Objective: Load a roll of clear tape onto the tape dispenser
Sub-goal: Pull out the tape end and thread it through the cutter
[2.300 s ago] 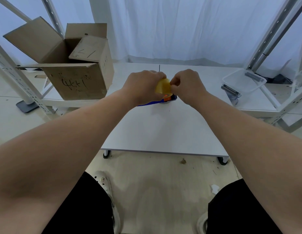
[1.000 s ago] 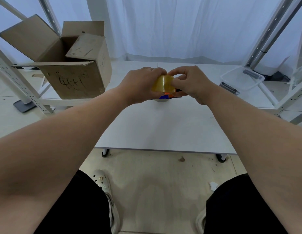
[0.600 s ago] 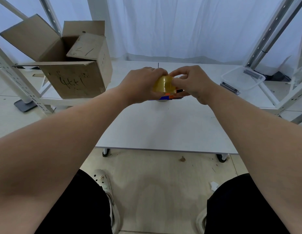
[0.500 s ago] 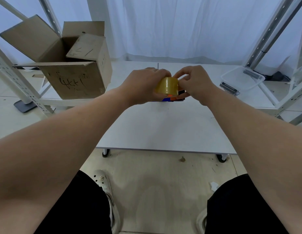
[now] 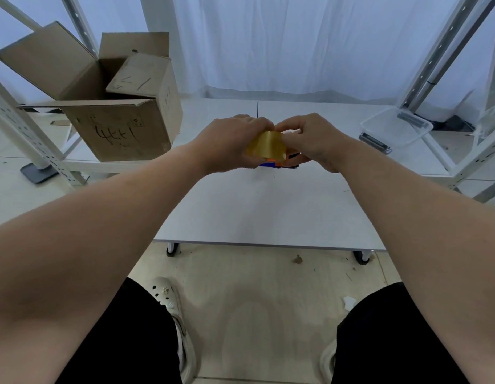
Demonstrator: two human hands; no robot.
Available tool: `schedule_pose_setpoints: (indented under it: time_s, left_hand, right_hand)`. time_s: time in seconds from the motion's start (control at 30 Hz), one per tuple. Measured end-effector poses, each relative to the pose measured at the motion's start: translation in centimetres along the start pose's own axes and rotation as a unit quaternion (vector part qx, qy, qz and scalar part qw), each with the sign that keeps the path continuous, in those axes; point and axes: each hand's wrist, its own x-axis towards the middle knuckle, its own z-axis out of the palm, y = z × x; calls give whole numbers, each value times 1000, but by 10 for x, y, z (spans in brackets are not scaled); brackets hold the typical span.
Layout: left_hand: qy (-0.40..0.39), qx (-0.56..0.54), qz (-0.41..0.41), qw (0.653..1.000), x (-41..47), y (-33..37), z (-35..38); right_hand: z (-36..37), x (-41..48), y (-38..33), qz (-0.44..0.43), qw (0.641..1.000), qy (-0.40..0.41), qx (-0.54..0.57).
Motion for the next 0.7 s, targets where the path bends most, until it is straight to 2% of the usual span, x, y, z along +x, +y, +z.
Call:
schedule_pose_setpoints:
  time_s: [0.1, 0.2, 0.57, 0.7]
  left_hand:
    - [-6, 15, 13, 1000, 1, 2, 2]
    - [-9, -5, 7, 1000, 1, -1, 3]
    - [-8, -3, 7, 1000, -1, -9, 7]
    - [-7, 4, 13, 1000, 0, -7, 7]
  right_hand:
    - [1, 1, 3, -8, 1000, 18, -21]
    - [1, 0, 2, 15, 999, -1, 30]
    - [2, 3, 3, 12, 999, -25, 26]
    - [3, 1, 3, 4, 1000, 15, -8]
